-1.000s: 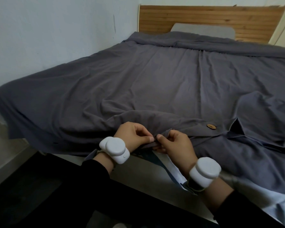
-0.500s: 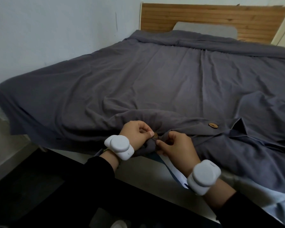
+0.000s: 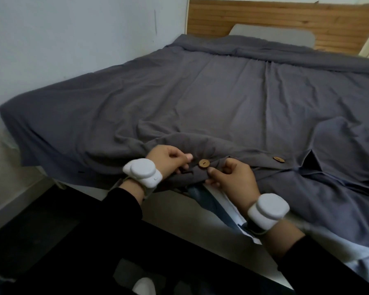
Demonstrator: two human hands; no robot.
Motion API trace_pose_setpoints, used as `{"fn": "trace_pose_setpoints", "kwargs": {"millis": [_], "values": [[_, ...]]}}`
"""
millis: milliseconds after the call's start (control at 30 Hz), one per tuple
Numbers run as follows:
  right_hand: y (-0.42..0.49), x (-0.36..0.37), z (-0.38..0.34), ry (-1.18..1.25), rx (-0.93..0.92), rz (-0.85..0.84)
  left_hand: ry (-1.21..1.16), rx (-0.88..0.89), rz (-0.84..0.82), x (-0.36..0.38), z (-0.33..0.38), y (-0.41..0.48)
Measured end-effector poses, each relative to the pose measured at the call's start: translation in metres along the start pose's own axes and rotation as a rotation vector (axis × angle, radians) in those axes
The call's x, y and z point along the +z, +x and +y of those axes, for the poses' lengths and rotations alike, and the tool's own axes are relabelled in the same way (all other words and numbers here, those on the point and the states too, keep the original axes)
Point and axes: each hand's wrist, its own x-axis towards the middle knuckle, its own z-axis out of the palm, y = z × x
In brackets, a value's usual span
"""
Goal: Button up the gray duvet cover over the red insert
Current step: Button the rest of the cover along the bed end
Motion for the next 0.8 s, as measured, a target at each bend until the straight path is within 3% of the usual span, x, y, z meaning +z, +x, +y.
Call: {"fn": "trace_pose_setpoints", "kwargs": {"millis": [100, 200, 233, 400, 567, 667, 800], "values": [[-0.004, -0.003, -0.009, 0.103, 0.051, -0.025, -0.185, -0.122, 0.216, -0.04, -0.01, -0.002], [-0.008, -0.003, -0.017, 0.121, 0.069, -0.049, -0.47, -0.373, 0.56, -0.078, -0.045, -0.006], [-0.009, -0.003, -0.019, 0.153, 0.08, -0.053, -0.54, -0.46, 0.608, -0.084, -0.057, -0.007], [-0.011, 0.001, -0.033, 0.273, 0.132, -0.048, -0.859, -0.828, 0.489, -0.083, -0.095, -0.017], [-0.006, 0.01, -0.042, 0.281, 0.106, 0.012, -1.098, -0.811, 0.385, -0.071, -0.093, -0.021], [-0.002, 0.017, -0.048, 0.061, -0.013, 0.031, -1.161, -0.761, 0.419, -0.084, -0.091, -0.019], [0.007, 0.023, -0.059, -0.65, -0.236, 0.191, -1.182, -0.685, 0.462, -0.105, -0.079, -0.016]]}}
